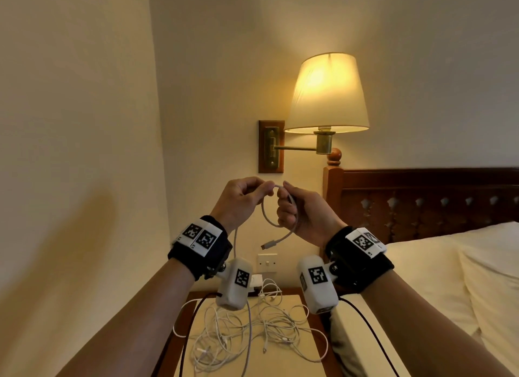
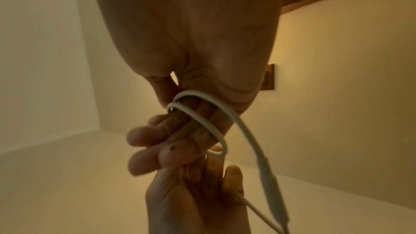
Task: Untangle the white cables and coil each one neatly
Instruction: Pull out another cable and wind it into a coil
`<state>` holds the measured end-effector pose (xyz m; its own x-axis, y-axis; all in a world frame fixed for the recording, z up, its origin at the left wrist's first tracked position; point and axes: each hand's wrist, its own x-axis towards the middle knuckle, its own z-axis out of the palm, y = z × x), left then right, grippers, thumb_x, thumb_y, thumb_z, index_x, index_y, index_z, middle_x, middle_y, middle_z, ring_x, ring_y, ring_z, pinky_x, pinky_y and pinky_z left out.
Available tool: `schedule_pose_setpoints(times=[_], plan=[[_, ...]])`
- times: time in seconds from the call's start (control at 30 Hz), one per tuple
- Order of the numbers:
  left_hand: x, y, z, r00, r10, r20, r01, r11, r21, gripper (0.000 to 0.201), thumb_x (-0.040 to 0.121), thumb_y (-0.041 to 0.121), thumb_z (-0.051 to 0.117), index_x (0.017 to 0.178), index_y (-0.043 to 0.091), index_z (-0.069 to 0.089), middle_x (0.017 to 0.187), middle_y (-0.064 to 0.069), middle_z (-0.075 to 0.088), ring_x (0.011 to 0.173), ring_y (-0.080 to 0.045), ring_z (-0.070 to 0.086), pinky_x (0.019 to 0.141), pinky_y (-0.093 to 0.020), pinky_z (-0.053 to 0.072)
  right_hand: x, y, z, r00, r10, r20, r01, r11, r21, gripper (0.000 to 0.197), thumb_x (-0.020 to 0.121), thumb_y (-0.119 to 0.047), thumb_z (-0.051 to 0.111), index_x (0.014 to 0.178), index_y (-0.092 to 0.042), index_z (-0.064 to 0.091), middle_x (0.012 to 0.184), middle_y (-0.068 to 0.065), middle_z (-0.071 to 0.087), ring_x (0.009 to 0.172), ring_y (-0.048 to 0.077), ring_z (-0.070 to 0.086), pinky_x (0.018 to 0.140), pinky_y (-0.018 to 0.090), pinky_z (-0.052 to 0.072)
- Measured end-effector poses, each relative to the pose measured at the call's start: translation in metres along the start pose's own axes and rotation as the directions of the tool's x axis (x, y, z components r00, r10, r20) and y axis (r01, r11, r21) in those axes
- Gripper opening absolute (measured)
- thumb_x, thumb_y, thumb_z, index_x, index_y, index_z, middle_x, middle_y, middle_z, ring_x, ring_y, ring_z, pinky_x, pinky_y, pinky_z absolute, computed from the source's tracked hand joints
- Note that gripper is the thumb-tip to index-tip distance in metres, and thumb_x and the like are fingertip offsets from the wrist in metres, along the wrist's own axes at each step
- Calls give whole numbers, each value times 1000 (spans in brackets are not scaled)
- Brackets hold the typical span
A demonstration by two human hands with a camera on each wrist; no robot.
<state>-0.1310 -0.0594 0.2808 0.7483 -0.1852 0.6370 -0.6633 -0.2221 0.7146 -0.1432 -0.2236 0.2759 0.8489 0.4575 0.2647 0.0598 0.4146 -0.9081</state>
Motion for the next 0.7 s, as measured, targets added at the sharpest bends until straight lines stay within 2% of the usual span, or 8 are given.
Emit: schedule_pose_setpoints(times=[0.1,0.2,0.3,0.37,0.43,0.5,0.6,0.7], plan=[[3,5,1,999,-24,-34,23,999,-28,19,98,23,55,86,10,62,43,22,48,41,4,46,43,-4,31,0,2,4,1000,-15,15,13,990,140,36,103,-29,34,82,-11,55,58,2,50,53,16,53,56,24,49],[4,4,-1,998,-14,-56,12,1000,-24,20,97,23,56,86,9,63,44,21,48,40,2,44,43,-5,31,2,2,6,1000,-22,14,20,984,177,33,103,-27,35,86,-10,57,56,0,50,50,14,52,54,22,48],[3,-4,-3,996,38,-80,-37,999,12,19,95,26,59,87,13,70,59,13,57,55,-3,47,57,-12,40,5,1,5,1000,-19,-12,20,990,137,34,104,-27,35,85,-9,57,54,-1,49,48,12,50,51,21,47],[-1,-8,-4,994,42,-105,-42,999,-5,17,93,29,61,96,15,71,66,1,58,60,-7,49,58,-18,43,6,0,5,999,-9,-32,12,995,97,35,104,-27,35,85,-9,57,54,0,48,48,13,49,51,21,45],[-2,-12,-7,986,36,-161,-35,999,9,19,92,30,62,99,15,70,66,5,57,55,-2,48,53,-14,39,6,0,3,999,0,-40,2,999,48,35,104,-27,34,86,-9,57,54,0,47,48,13,48,52,22,44],[-2,-15,-9,975,60,-216,-46,997,68,11,90,28,65,94,18,70,71,9,61,61,-1,52,58,-17,42,5,-1,2,999,2,-44,-2,1000,8,35,104,-27,34,86,-9,57,54,1,48,48,14,48,53,22,43],[0,-14,-10,957,143,-251,-107,982,153,3,88,24,69,88,21,70,79,5,67,68,-19,56,65,-32,49,5,-3,1,999,6,-42,-8,999,-47,35,105,-27,33,87,-8,57,55,2,49,49,15,50,55,24,44],[1,-9,-9,947,210,-245,-157,963,218,6,87,26,70,89,20,71,84,2,68,69,-22,55,64,-31,49,5,-3,0,999,9,-36,-12,998,-68,37,105,-28,31,88,-8,57,55,2,49,49,15,51,55,24,44]])
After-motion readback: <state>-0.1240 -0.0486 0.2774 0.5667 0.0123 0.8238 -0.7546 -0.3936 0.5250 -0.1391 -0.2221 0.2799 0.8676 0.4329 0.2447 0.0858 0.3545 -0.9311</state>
